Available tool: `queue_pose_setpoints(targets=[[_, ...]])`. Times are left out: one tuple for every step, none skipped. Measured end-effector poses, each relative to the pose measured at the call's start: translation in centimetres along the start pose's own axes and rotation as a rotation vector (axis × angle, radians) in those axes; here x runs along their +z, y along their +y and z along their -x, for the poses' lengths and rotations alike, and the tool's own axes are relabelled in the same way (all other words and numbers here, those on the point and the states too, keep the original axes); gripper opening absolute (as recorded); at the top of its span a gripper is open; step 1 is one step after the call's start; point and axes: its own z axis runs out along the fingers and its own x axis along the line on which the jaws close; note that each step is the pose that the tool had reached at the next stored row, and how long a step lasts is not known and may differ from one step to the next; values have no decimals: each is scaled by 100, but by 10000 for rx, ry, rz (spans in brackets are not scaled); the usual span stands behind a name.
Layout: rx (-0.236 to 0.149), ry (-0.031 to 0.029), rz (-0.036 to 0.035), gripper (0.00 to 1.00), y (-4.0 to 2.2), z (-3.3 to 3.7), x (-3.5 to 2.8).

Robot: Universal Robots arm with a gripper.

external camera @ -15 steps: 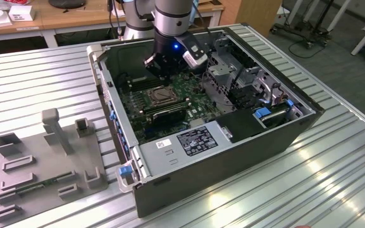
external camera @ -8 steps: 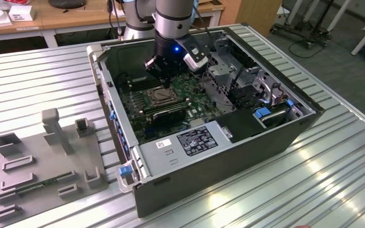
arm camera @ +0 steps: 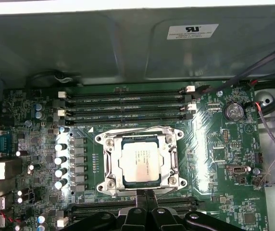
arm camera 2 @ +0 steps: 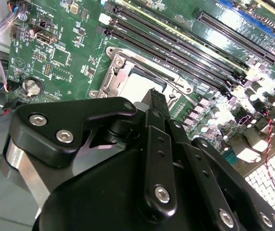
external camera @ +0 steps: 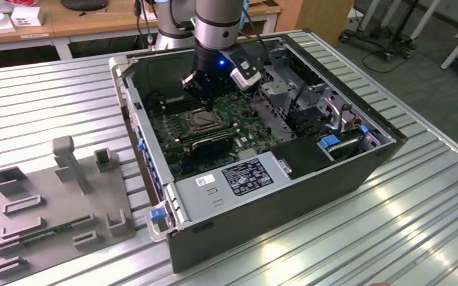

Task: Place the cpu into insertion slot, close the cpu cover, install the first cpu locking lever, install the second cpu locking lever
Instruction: 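Install the second cpu locking lever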

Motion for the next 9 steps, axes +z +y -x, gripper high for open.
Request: queue_pose_setpoints(targets=[[0, 0, 1, 11, 0, 0, 1], [0, -1, 2, 11, 0, 0, 3], [-1, -4, 3, 11, -1, -2, 6], [0, -8, 3, 11, -1, -7, 8], [-1, -12, 1, 11, -2, -12, 11], [-2, -15, 3, 11, -2, -17, 16], [-2, -17, 3, 11, -3, -21, 20], [-2, -18, 2, 11, -4, -26, 25], [-2, -20, 1, 11, -5, -31, 30]])
